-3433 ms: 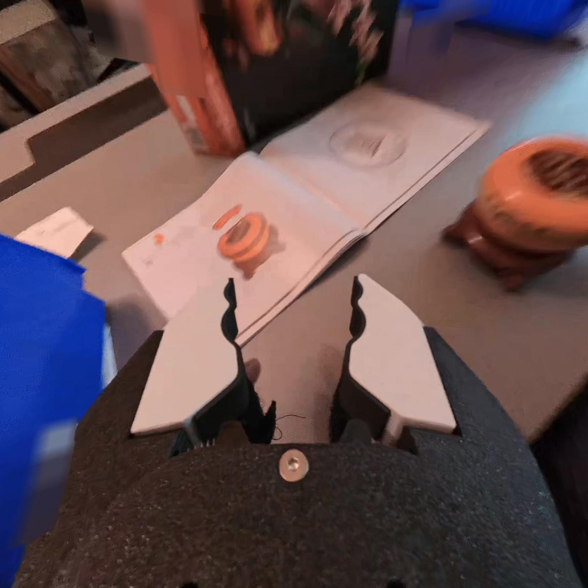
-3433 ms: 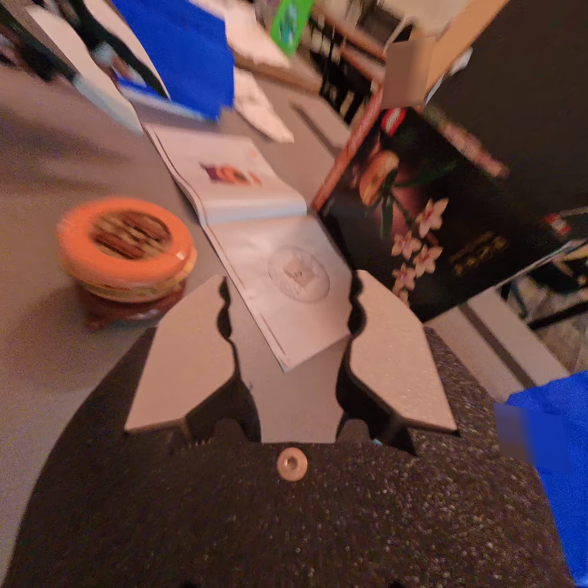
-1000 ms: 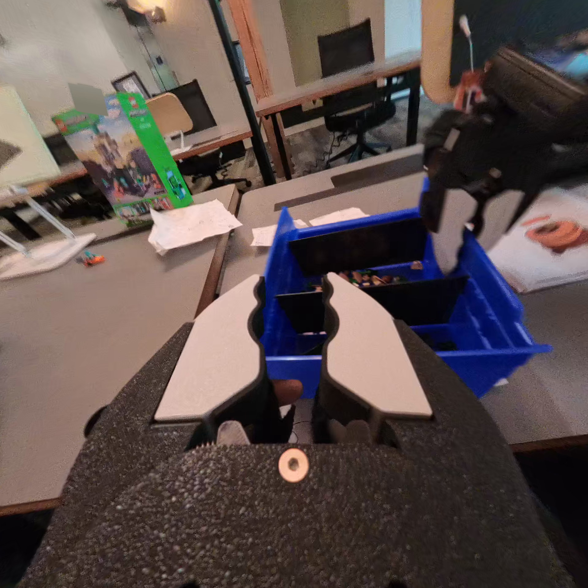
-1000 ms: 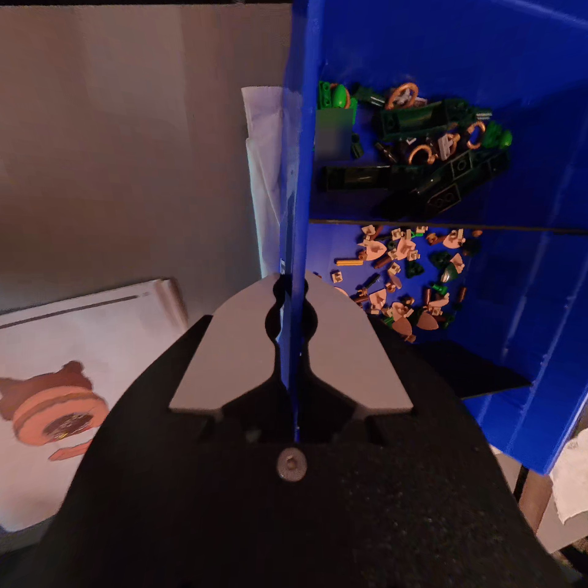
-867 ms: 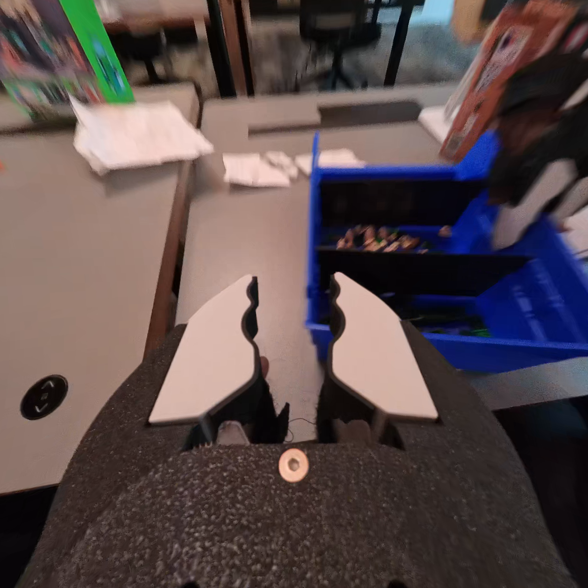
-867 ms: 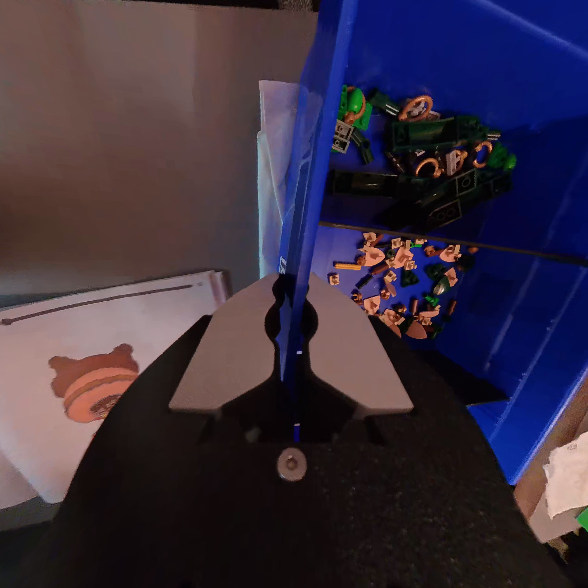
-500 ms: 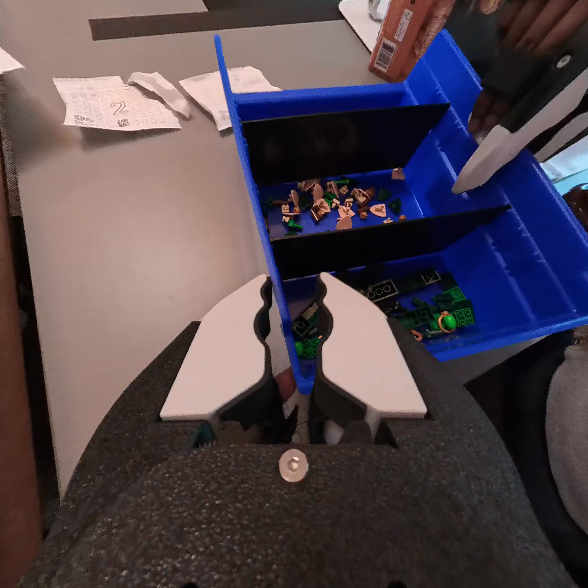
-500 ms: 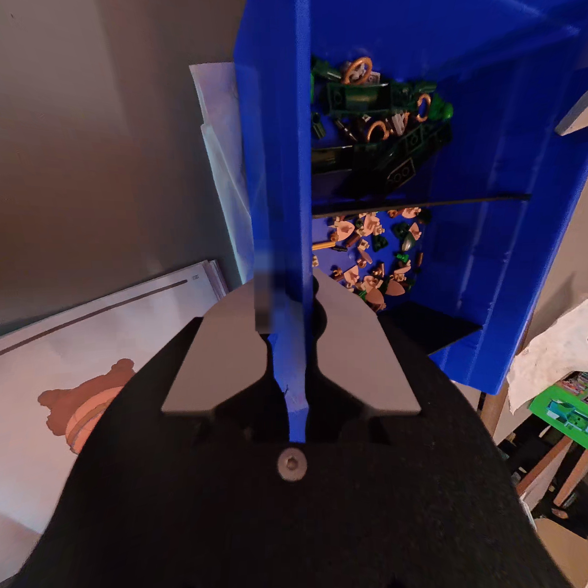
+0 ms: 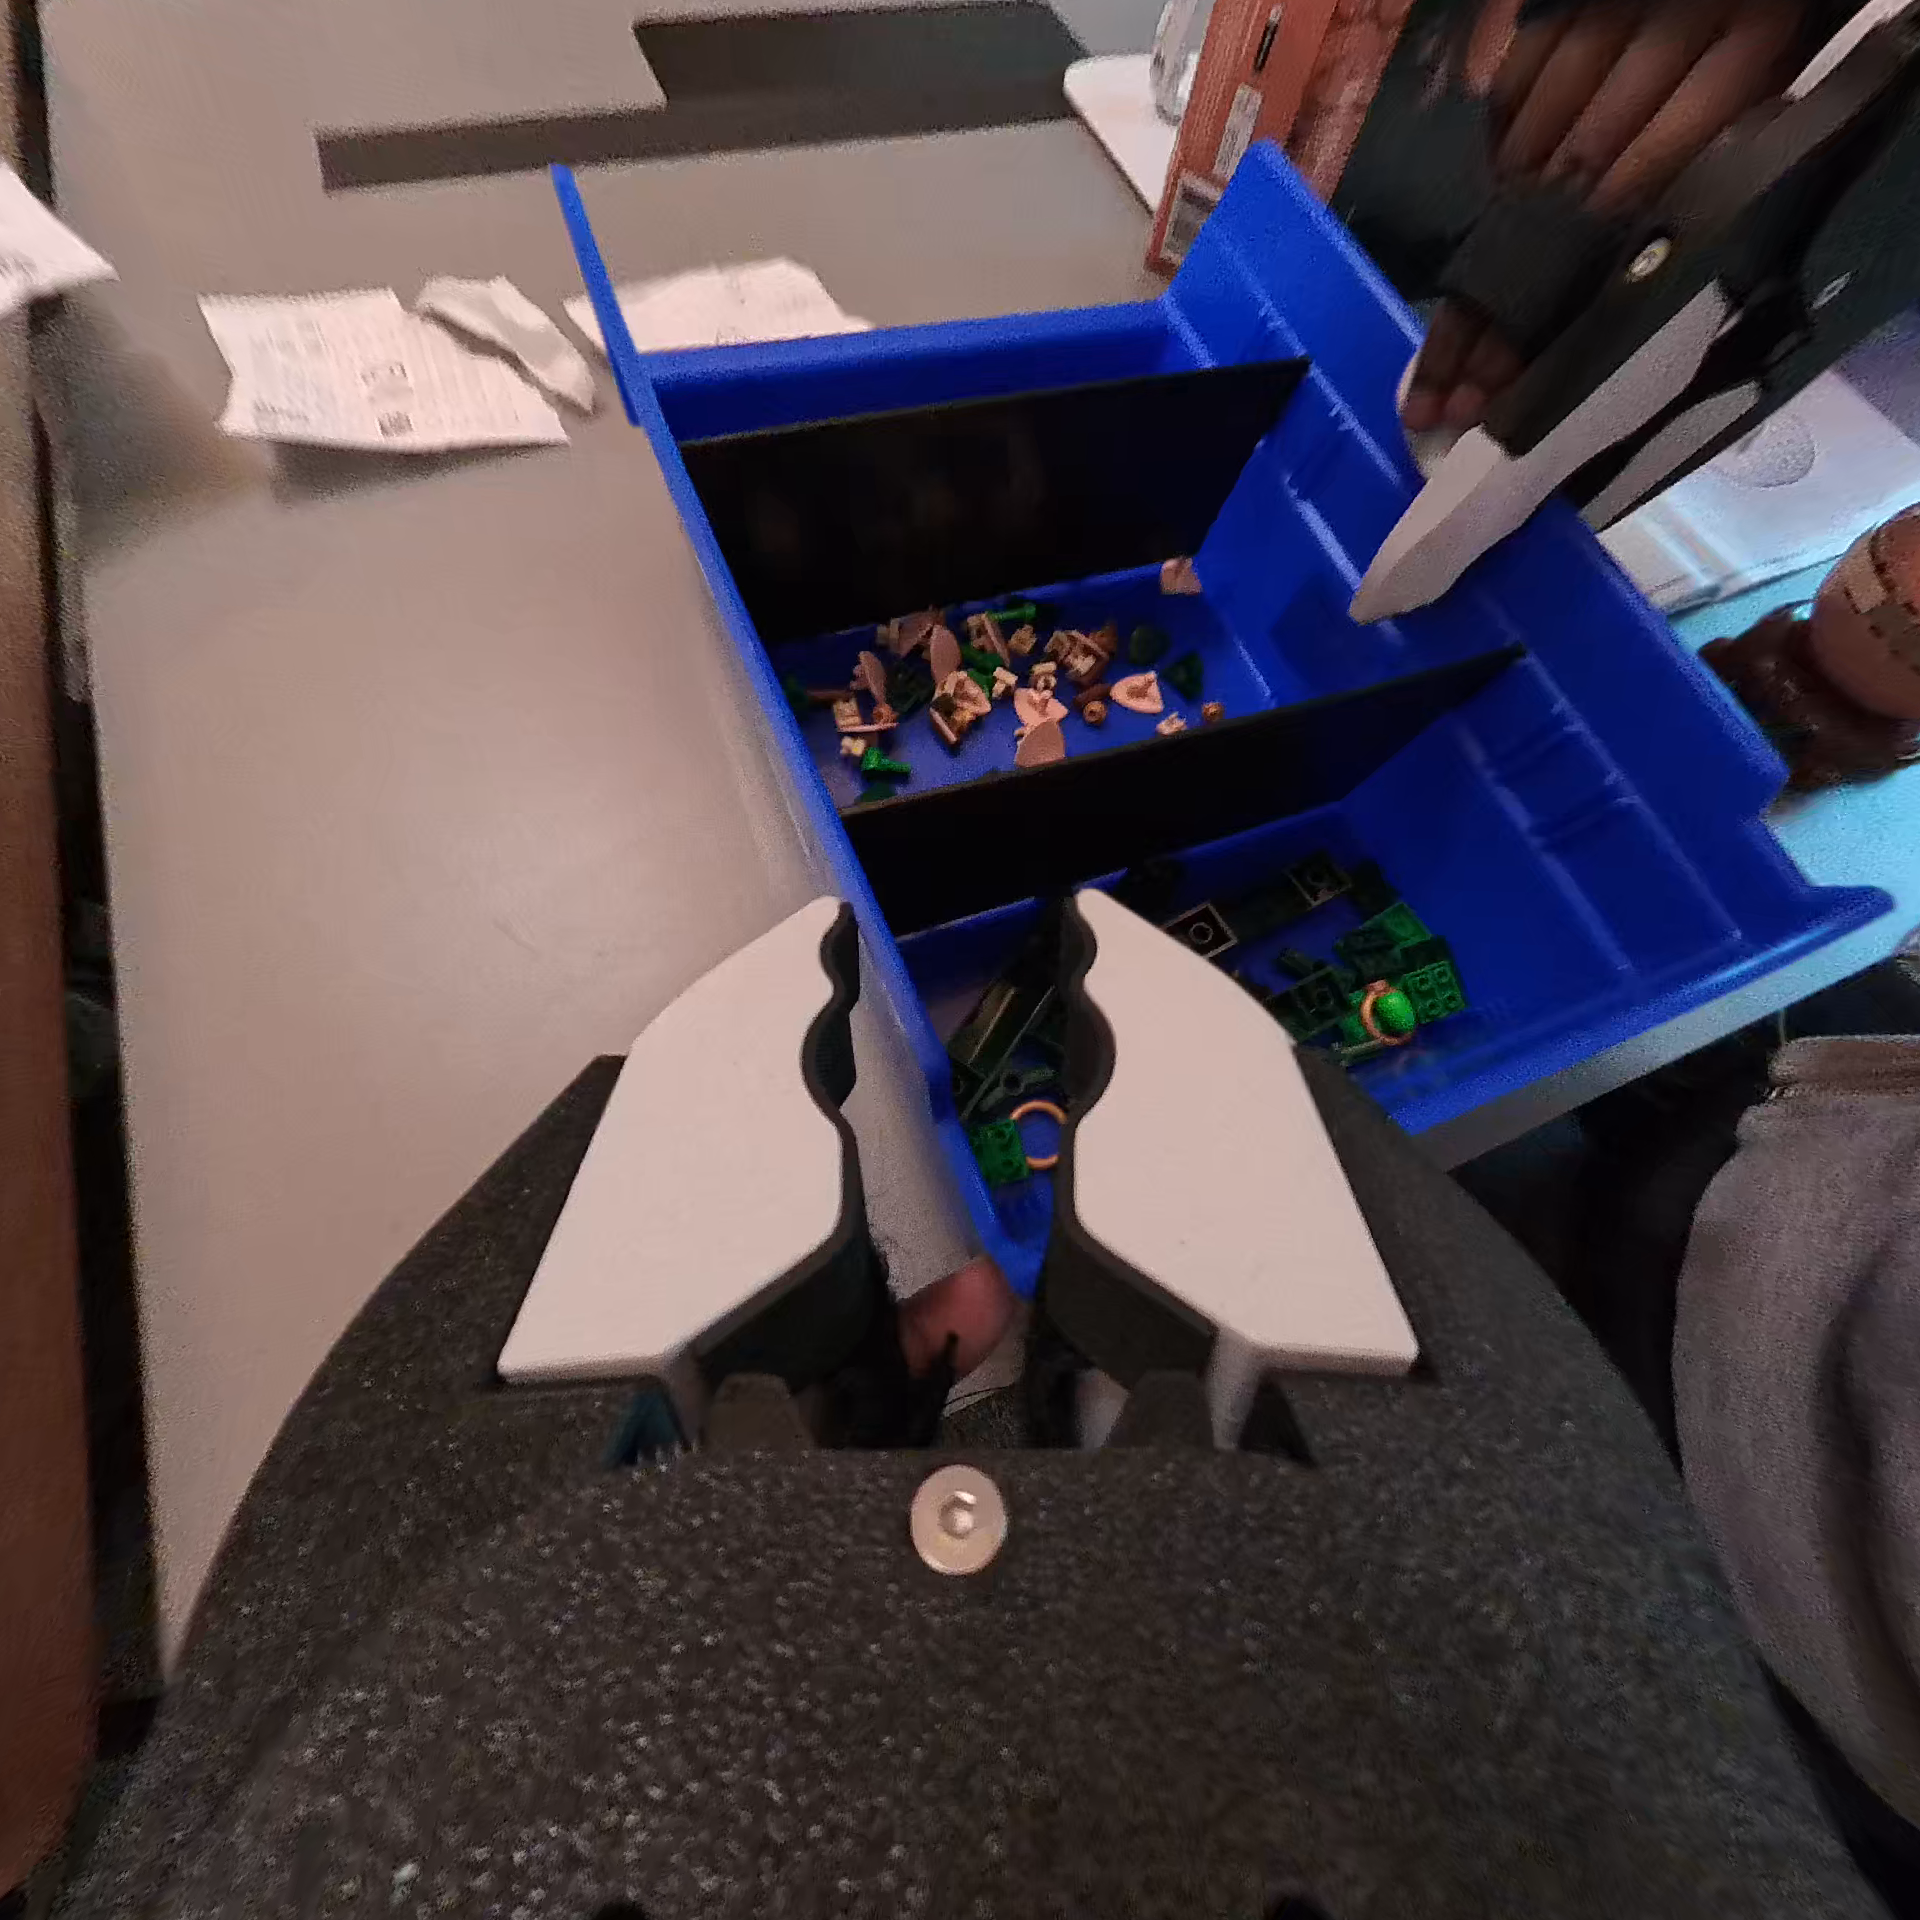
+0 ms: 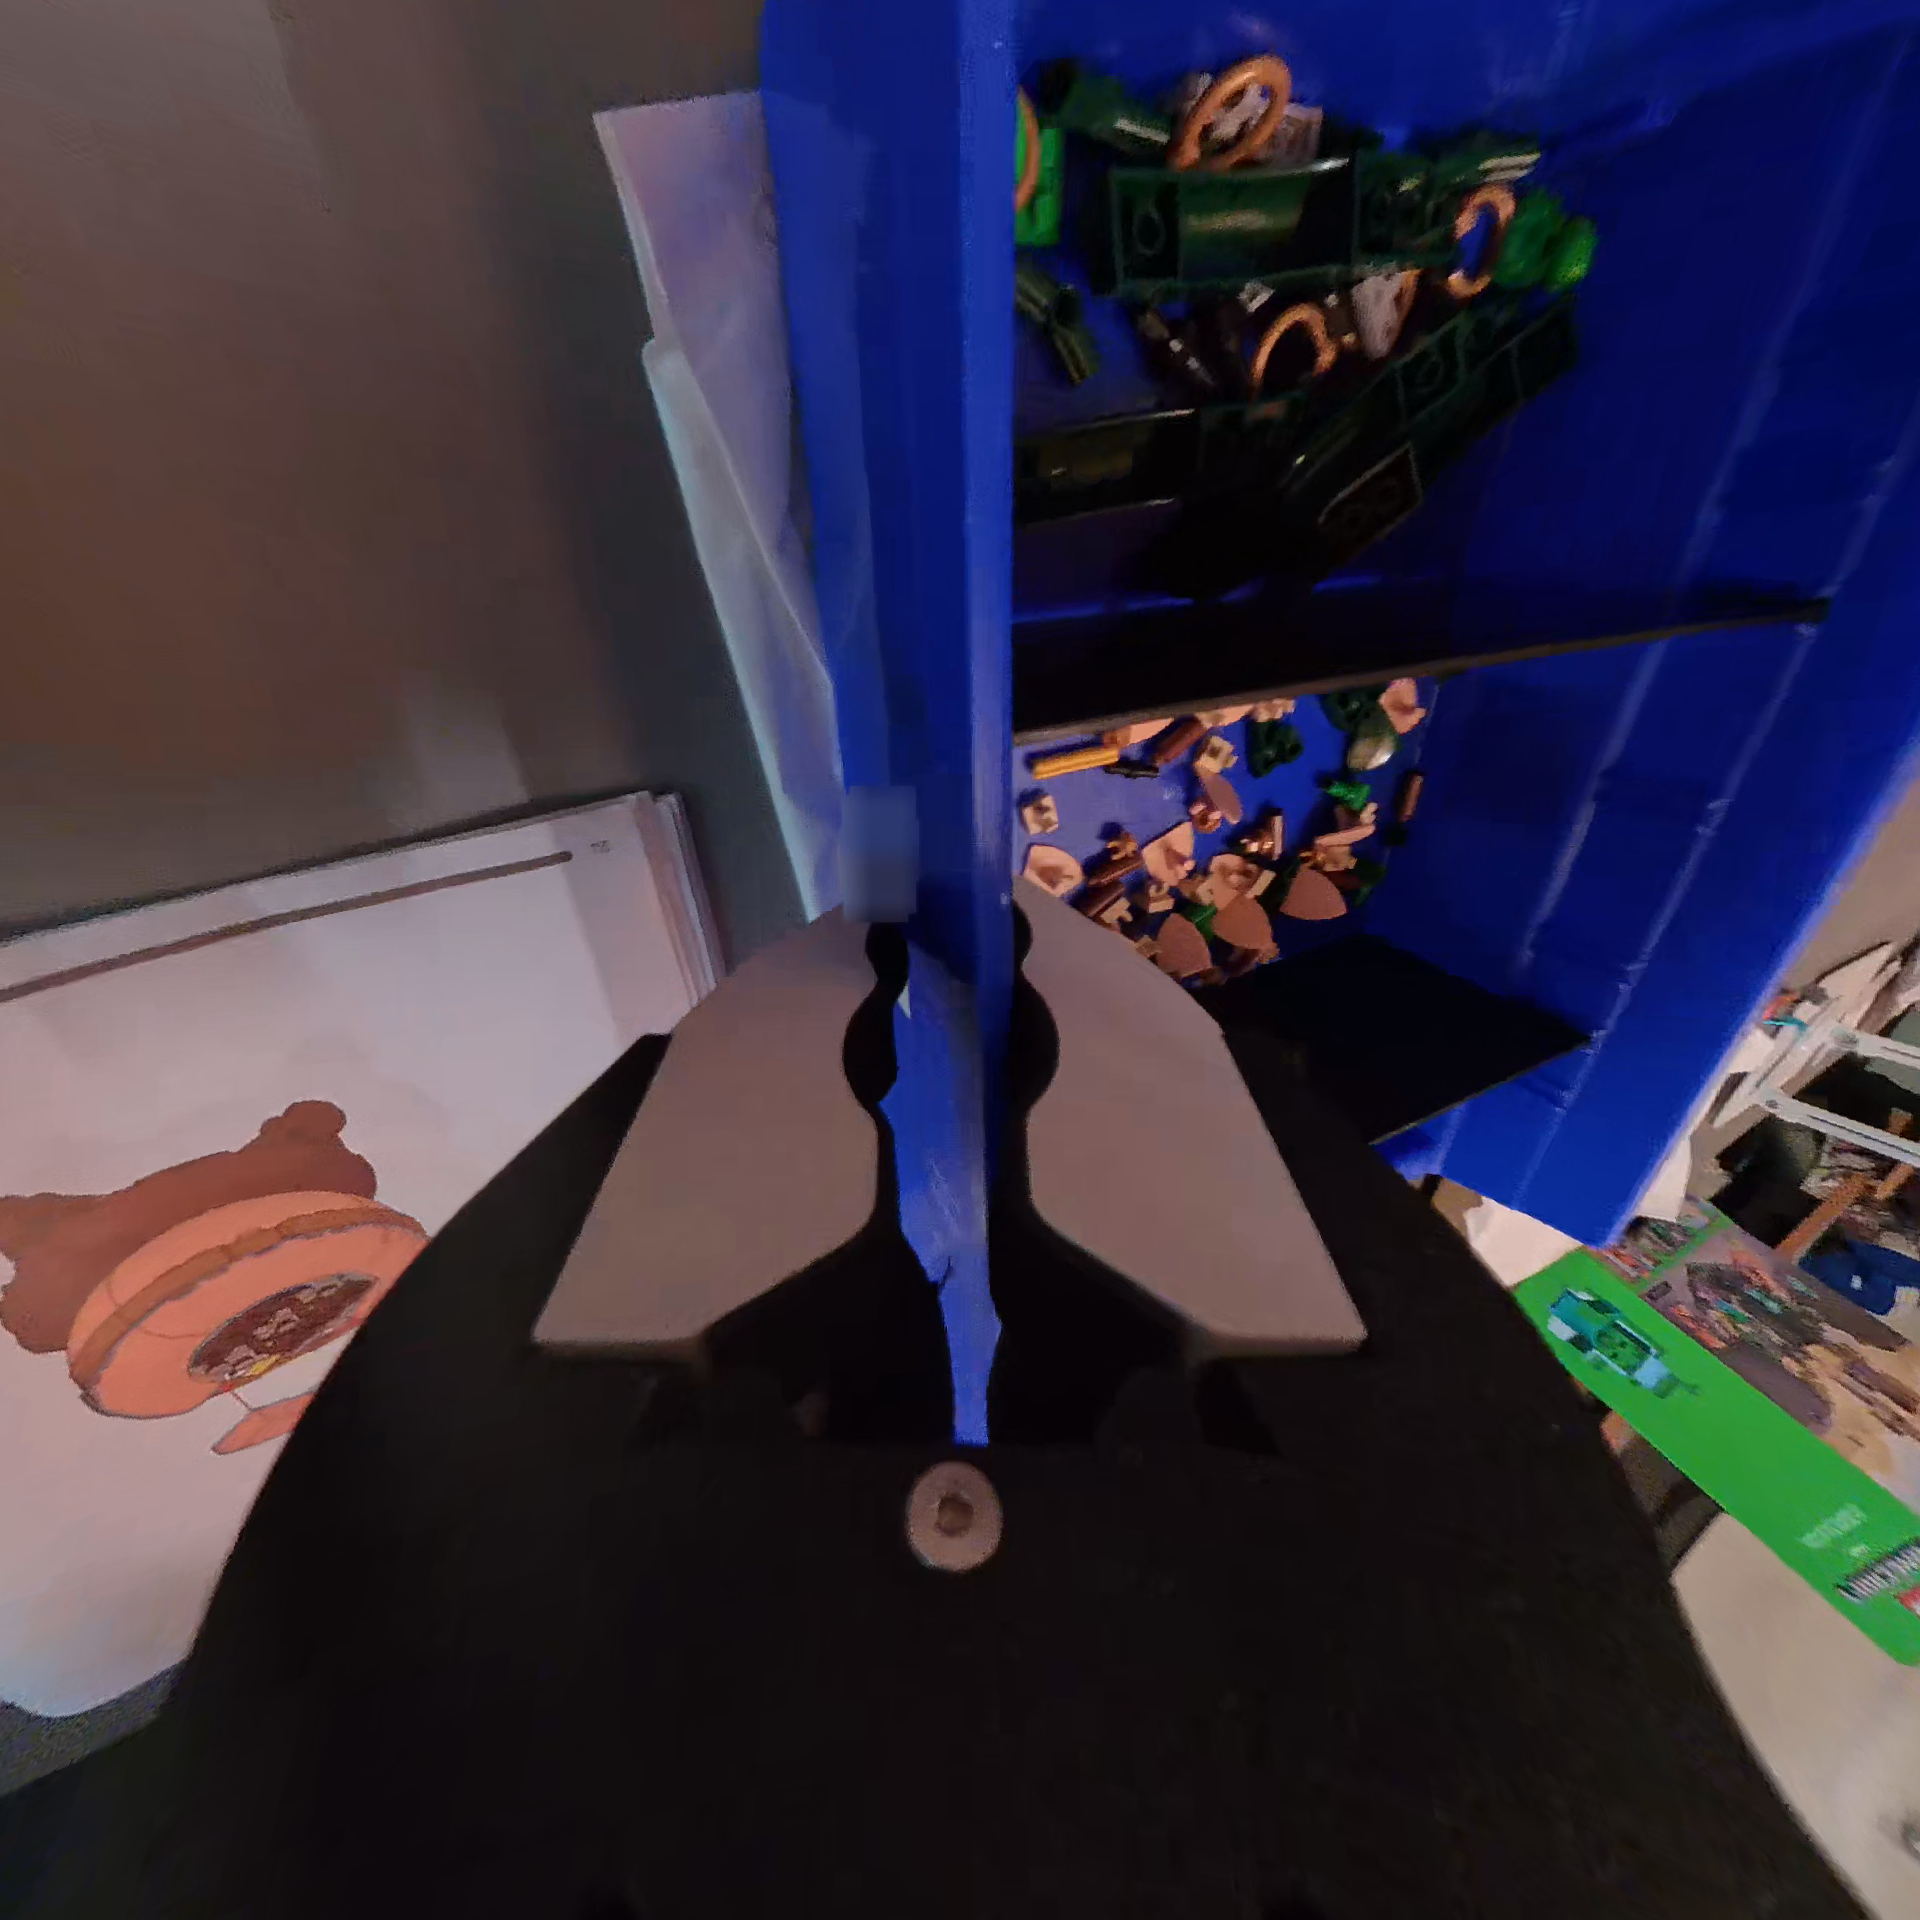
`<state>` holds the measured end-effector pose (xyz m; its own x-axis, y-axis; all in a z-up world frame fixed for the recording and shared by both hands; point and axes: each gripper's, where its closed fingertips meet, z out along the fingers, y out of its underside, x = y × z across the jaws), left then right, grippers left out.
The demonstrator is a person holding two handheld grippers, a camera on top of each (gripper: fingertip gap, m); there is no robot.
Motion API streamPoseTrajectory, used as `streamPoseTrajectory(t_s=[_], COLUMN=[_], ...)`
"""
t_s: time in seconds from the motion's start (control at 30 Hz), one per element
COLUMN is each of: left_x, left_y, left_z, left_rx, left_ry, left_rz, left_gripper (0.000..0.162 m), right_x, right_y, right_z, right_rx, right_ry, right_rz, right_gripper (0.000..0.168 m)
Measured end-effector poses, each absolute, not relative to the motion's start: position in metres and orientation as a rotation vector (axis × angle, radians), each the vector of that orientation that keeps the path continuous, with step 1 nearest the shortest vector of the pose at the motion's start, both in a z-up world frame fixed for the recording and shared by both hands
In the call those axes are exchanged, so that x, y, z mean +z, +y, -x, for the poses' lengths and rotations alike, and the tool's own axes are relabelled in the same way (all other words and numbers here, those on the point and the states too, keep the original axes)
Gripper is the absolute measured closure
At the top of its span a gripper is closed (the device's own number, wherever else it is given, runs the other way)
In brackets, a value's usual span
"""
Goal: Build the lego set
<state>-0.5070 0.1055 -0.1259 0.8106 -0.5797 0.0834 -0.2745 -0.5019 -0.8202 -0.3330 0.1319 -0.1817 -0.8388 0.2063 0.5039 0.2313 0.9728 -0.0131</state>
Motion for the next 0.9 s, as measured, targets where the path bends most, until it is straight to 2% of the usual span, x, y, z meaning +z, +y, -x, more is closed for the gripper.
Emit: streamPoseTrajectory(t_s=[0.13, 0.3, 0.5, 0.7, 0.8, 0.87, 0.9], left_x=[-0.112, -0.137, -0.139, -0.083, -0.069, -0.06, -0.055], left_y=[0.1, 0.095, 0.089, 0.098, 0.102, 0.106, 0.107], left_z=[0.499, 0.498, 0.51, 0.529, 0.513, 0.494, 0.483], left_rx=[-0.404, -0.407, -0.499, -0.424, -0.316, -0.27, -0.264], left_ry=[0.632, 0.581, 0.5, 0.358, 0.45, 0.522, 0.555], left_rz=[2.081, 2.157, 2.133, 1.928, 1.905, 1.874, 1.846], left_gripper=[0.122, 0.118, 0.124, 0.1, 0.084, 0.082, 0.082], right_x=[-0.18, -0.182, -0.164, -0.084, -0.047, -0.035, -0.033], right_y=[0.135, 0.131, 0.139, 0.16, 0.155, 0.139, 0.125], right_z=[0.329, 0.325, 0.329, 0.293, 0.247, 0.213, 0.198], right_rx=[-0.07, -0.048, 0.03, 0.355, 0.411, 0.402, 0.399], right_ry=[-2.632, -2.691, -2.52, -1.863, -1.489, -1.295, -1.222], right_rz=[0.303, 0.278, 0.582, 1.133, 1.287, 1.343, 1.354], right_gripper=[0.157, 0.153, 0.134, 0.132, 0.117, 0.104, 0.103])
